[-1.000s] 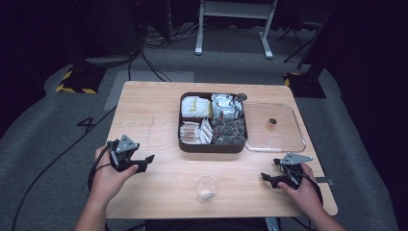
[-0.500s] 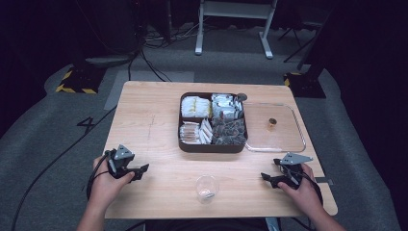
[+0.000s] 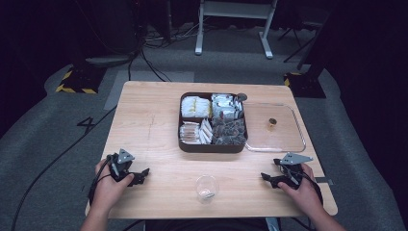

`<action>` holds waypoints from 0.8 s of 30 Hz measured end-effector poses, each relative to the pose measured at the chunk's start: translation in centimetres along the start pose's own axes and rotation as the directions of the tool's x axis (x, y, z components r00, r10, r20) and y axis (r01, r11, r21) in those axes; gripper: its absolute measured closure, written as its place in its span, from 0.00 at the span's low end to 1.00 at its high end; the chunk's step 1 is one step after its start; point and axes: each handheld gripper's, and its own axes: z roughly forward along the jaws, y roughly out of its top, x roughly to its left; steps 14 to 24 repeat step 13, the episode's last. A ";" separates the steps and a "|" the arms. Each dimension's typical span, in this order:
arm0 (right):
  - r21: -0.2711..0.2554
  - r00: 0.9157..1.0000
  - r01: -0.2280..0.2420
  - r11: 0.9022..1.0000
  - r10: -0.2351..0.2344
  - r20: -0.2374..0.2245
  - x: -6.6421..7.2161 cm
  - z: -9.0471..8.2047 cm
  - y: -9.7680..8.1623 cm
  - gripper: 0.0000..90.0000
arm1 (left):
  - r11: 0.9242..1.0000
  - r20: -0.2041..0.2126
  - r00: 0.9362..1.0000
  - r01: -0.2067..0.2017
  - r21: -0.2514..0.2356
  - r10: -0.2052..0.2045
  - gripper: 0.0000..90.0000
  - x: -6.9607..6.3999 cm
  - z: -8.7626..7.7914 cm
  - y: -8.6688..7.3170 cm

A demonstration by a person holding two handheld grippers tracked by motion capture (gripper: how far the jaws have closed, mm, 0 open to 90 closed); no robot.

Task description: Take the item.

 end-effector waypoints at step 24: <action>0.000 1.000 0.000 1.000 0.000 0.000 0.0 0.0 0.0 0.17 | 1.000 -0.027 1.000 0.017 0.014 -0.017 0.01 -0.1 0.2 0.2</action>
